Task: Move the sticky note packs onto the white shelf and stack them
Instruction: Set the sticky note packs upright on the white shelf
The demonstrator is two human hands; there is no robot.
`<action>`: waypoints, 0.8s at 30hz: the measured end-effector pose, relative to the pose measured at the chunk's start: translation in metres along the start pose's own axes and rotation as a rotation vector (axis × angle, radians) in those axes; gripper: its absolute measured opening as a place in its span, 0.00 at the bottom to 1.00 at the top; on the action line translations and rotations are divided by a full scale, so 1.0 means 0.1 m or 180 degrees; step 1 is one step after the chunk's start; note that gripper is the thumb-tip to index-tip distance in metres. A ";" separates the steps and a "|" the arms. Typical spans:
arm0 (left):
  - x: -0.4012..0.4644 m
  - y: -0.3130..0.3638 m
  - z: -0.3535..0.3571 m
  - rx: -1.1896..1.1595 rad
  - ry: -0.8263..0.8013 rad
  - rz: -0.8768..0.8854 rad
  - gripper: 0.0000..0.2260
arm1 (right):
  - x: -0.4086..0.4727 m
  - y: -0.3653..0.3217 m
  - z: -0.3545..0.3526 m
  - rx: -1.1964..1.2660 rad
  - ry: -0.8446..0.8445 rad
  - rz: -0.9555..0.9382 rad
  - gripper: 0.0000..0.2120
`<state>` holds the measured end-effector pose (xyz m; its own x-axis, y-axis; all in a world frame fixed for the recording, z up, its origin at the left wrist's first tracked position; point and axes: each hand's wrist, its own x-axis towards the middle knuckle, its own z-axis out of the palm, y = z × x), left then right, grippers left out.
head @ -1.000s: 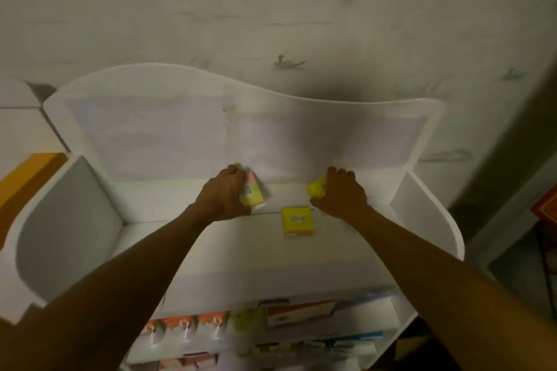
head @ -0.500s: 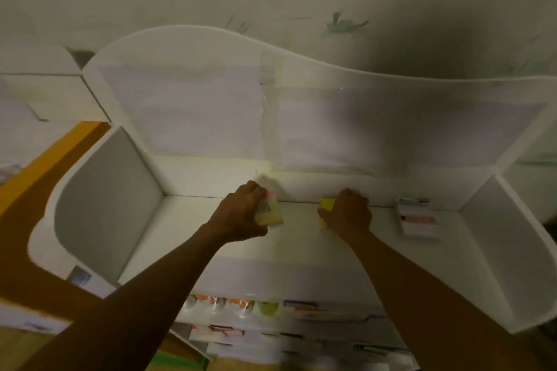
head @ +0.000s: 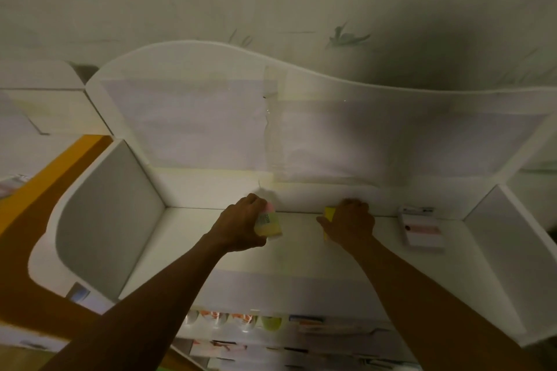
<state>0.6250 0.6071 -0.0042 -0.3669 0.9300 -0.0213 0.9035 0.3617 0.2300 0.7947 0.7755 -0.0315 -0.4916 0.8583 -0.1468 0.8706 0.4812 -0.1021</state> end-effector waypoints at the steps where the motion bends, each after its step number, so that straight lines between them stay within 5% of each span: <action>1: 0.03 0.00 0.01 0.0009 -0.0030 0.0011 0.31 | 0.00 0.01 -0.03 -0.0032 -0.0025 -0.0028 0.41; 9: 0.32 0.03 0.17 -0.0067 -0.0351 0.0283 0.31 | 0.00 0.22 -0.35 -0.0272 0.0029 -0.0447 0.27; 19: 0.55 0.05 0.46 0.0118 -0.0808 0.0479 0.29 | -0.12 0.60 -0.41 -0.0433 0.0009 -0.0689 0.29; 24: 0.49 -0.01 0.58 0.0108 -0.0583 0.0479 0.21 | -0.18 0.67 -0.49 -0.0369 0.0176 -0.0756 0.27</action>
<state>0.6195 0.6561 -0.0619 -0.1841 0.9688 -0.1663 0.9530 0.2173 0.2110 0.8624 0.8005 0.0123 -0.6834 0.7258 -0.0780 0.7287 0.6847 -0.0136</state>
